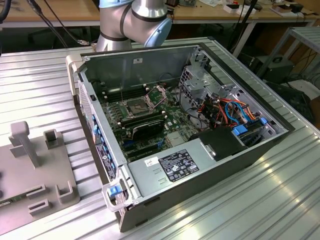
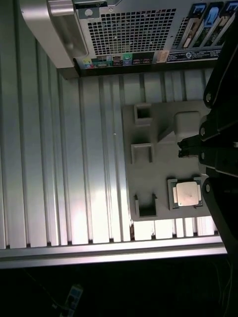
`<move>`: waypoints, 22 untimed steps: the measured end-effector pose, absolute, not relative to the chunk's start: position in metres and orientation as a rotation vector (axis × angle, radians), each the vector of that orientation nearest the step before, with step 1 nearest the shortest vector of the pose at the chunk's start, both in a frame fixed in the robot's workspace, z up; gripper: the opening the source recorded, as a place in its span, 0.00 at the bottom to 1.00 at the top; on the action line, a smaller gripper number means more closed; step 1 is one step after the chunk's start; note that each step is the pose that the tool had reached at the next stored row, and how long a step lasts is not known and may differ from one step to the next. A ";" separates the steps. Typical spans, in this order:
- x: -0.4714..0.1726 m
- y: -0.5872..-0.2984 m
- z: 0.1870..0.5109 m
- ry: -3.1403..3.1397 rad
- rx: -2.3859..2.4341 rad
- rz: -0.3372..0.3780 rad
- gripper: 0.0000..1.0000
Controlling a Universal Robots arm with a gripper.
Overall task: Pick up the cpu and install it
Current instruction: 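Reach for the cpu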
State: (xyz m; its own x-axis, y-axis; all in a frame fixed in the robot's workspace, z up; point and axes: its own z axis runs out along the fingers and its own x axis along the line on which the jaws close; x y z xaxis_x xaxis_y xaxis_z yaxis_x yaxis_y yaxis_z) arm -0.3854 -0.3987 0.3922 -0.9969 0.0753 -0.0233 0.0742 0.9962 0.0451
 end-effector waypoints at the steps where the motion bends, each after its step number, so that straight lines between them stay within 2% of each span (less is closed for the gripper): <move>1: -0.386 -0.399 0.392 3.114 0.117 0.069 0.11; 22: -0.393 -0.399 0.391 3.114 0.117 0.069 0.11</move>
State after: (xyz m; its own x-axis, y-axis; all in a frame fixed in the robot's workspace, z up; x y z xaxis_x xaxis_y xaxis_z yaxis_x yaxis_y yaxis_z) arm -0.3934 -0.3988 0.3913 -0.9969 0.0753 -0.0233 0.0742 0.9962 0.0451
